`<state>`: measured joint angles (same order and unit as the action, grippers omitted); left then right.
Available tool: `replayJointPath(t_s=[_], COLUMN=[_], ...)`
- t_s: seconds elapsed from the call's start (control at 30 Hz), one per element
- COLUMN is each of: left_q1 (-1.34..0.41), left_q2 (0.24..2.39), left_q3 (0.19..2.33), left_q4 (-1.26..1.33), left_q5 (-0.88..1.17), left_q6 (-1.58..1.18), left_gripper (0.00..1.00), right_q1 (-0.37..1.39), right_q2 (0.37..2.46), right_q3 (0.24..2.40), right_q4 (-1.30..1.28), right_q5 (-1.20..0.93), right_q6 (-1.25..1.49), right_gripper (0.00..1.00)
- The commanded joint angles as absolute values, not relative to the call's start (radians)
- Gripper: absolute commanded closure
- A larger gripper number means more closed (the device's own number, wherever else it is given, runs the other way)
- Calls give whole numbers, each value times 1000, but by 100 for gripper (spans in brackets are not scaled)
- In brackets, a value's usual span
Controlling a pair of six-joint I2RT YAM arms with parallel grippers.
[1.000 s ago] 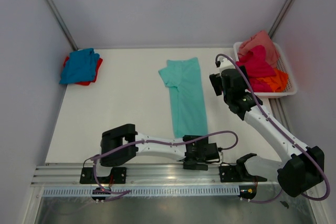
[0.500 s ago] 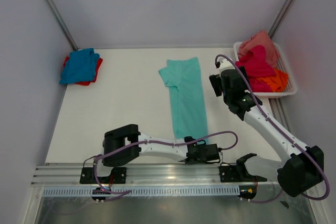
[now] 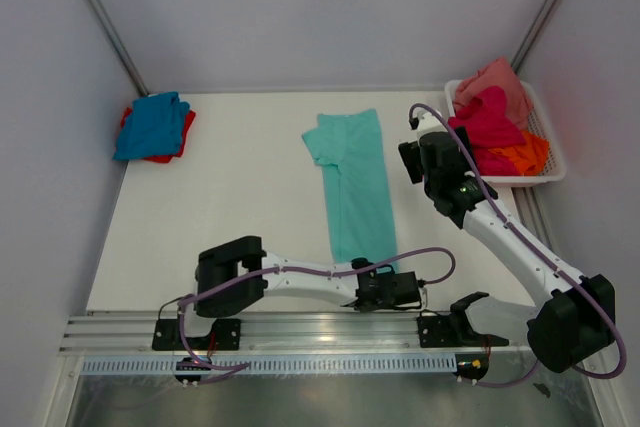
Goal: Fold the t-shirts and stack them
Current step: Fold the tshirt
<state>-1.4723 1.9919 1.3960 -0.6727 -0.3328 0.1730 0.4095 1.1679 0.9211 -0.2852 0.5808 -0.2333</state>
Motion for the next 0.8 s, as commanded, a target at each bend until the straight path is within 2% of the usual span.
replayJointPath(t_s=[0.0, 0.37, 0.77], left_q1=[-1453, -1348, -1341], left_q2=[1918, 1825, 1832], left_q3=[1445, 1494, 1493], left_q4=[-686, -707, -735], left_q5=[-333, -310, -219], left_q6=[190, 219, 215], left_gripper=[100, 100, 100], right_q1=[402, 382, 377], right_q2=[1167, 1181, 1190], right_q3=[925, 933, 934], right_q4=[-232, -241, -242], right_q5=[612, 621, 617], right_q6=[-216, -203, -201], right_gripper=[1, 1, 1])
